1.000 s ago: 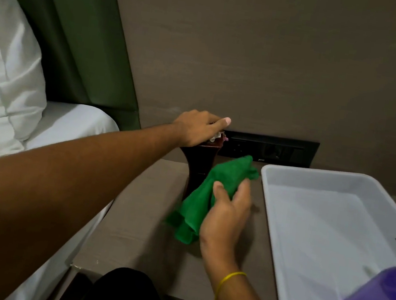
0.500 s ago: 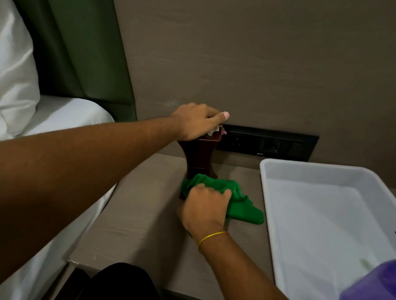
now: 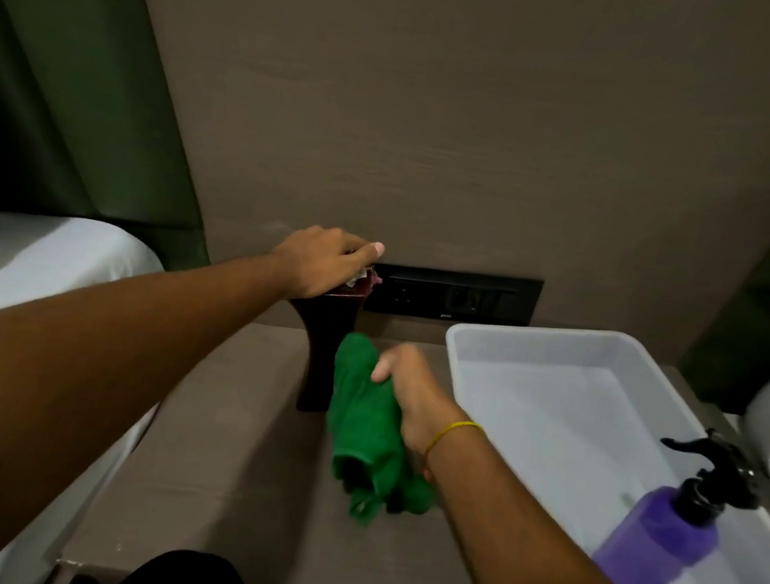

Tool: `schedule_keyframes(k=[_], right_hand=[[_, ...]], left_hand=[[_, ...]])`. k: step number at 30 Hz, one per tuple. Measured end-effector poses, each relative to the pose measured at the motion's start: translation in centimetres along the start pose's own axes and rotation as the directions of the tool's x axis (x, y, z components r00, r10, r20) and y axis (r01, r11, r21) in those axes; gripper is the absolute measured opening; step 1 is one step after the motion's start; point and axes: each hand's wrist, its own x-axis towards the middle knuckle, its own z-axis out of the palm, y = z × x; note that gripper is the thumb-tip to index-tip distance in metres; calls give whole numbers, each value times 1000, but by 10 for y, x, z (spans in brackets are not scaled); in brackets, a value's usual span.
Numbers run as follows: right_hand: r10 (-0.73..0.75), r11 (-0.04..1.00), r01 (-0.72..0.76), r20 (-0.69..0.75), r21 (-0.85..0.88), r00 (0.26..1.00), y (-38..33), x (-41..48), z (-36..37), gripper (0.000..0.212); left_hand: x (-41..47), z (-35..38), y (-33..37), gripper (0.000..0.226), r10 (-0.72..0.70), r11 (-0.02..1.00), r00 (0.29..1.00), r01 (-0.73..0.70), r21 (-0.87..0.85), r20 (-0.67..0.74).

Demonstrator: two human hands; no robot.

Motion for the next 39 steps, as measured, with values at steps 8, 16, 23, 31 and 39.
schedule_keyframes(k=[8, 16, 23, 31, 39], right_hand=[[-295, 881, 415, -422, 228, 857, -64, -89, -67, 35], [-632, 542, -141, -512, -829, 581, -66, -75, -139, 52], [-525, 401, -181, -387, -898, 758, -15, -21, -178, 54], [-734, 240, -186, -304, -953, 607, 45, -15, -184, 51], [-527, 280, -349, -448, -894, 722, 144, 17, -198, 61]], left_hand=[[18, -10, 20, 69, 62, 996, 997, -65, -68, -37], [36, 2, 69, 67, 129, 986, 992, -128, -111, 2], [28, -27, 82, 61, 148, 988, 988, -150, -42, -47], [-35, -23, 96, 57, 81, 993, 987, -69, 91, -137], [-67, 89, 84, 62, 188, 980, 979, -181, 81, -78]])
